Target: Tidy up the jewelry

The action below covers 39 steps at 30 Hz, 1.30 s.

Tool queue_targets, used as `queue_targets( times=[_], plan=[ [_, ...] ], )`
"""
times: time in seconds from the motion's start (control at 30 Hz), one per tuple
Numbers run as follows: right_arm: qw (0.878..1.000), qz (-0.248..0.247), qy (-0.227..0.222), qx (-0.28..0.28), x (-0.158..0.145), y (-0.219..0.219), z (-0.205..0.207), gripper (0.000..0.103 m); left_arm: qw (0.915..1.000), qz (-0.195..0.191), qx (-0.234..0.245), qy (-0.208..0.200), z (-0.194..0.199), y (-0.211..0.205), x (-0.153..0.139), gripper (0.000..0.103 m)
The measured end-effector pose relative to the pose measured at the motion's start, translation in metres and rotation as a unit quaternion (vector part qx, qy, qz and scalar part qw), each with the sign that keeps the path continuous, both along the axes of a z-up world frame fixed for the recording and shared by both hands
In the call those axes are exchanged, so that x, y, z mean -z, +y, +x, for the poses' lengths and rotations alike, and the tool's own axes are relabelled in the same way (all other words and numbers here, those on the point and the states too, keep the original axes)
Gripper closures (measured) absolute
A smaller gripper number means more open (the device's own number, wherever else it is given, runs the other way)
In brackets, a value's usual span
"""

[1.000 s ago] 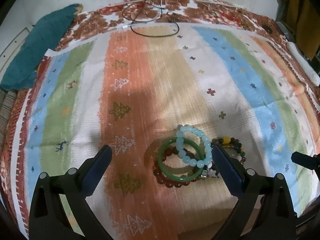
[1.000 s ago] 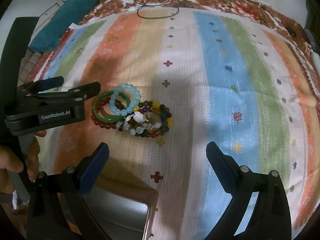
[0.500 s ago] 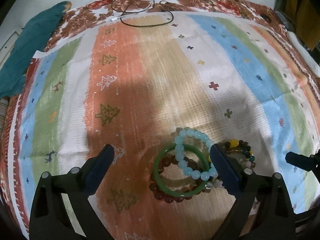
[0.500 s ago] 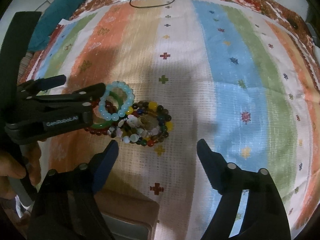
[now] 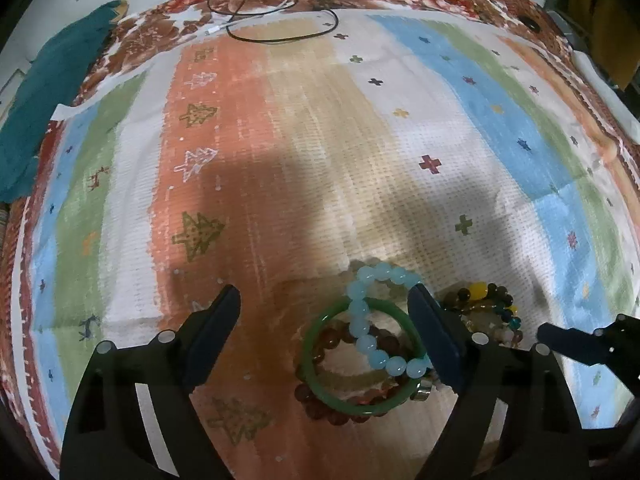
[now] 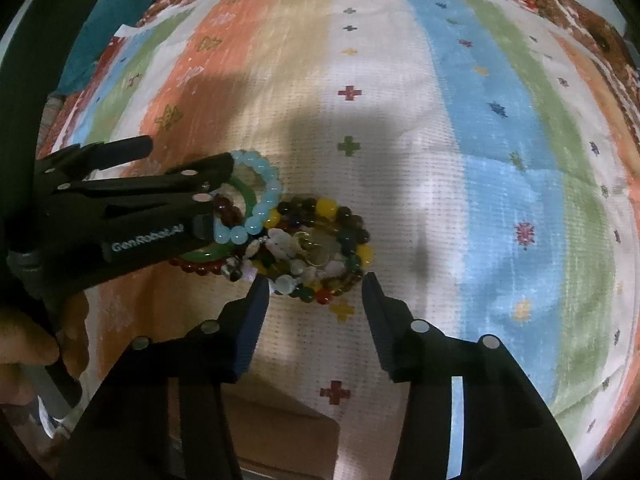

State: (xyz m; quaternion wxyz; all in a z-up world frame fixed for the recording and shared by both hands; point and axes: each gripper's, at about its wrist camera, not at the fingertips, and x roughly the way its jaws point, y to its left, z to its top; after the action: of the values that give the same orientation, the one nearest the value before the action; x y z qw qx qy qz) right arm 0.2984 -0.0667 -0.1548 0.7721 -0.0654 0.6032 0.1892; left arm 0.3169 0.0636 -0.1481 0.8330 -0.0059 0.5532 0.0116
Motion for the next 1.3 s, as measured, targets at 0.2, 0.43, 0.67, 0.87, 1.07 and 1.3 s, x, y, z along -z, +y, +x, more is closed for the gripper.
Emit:
queue_targets(
  times=[0.2,0.43,0.67,0.87,1.07,1.3],
  plan=[
    [1.000,-0.003,0.007,-0.002,0.006,0.006,0.005,0.064,0.9999,-0.003,0.010,0.005,0.005,-0.006,0.005,0.028],
    [1.000,-0.006,0.014,-0.005,0.013,0.013,0.009,0.071,0.9997,-0.008,0.011,0.019,0.005,-0.005,0.016,0.050],
    [1.000,-0.011,0.014,-0.017,0.015,0.025,0.011,0.086,0.9994,-0.026,0.008,0.021,0.005,-0.002,0.020,0.086],
    [1.000,-0.014,0.011,-0.023,0.017,0.027,0.012,0.099,0.9993,-0.032,0.004,0.020,0.003,0.000,0.019,0.092],
    [1.000,-0.011,0.007,-0.022,0.016,0.024,0.013,0.102,0.9993,-0.033,0.000,0.016,0.002,0.002,0.017,0.092],
    [1.000,-0.007,0.010,-0.024,0.007,0.018,0.009,0.102,0.9994,-0.033,0.002,0.008,0.000,0.001,0.009,0.092]
  ],
)
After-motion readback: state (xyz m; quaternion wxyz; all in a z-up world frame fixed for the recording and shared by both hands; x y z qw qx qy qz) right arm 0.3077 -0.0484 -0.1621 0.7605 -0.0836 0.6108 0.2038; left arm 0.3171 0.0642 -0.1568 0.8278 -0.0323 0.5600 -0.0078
